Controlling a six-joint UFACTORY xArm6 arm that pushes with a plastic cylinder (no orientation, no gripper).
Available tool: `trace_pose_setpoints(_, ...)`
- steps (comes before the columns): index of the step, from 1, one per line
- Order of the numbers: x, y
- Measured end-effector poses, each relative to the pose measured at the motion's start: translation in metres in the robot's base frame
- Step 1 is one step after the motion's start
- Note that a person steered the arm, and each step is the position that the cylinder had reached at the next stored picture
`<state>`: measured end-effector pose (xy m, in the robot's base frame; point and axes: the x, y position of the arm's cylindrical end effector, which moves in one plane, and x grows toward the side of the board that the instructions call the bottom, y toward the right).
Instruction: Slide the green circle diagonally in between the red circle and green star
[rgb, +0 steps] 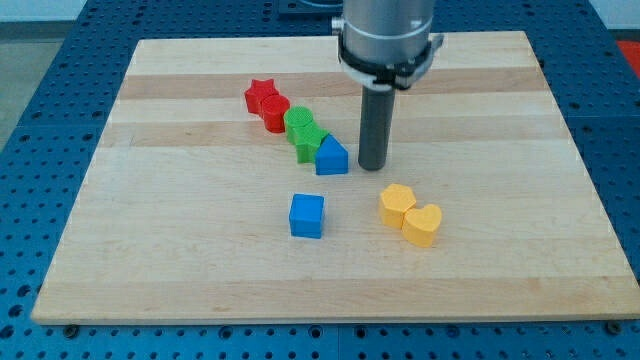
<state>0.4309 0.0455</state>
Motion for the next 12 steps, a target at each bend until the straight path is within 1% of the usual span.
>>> trace_pose_setpoints(1,-0.001,-0.018)
trace_pose_setpoints(2,0.016,-0.043)
trace_pose_setpoints(3,0.020,-0.072)
trace_pose_setpoints(4,0.020,-0.067)
trace_pose_setpoints(5,0.020,-0.028)
trace_pose_setpoints(6,0.009,0.008)
trace_pose_setpoints(7,-0.026,0.004)
trace_pose_setpoints(8,-0.047,-0.015)
trace_pose_setpoints(10,-0.047,-0.059)
trace_pose_setpoints(11,-0.047,-0.067)
trace_pose_setpoints(12,-0.048,-0.062)
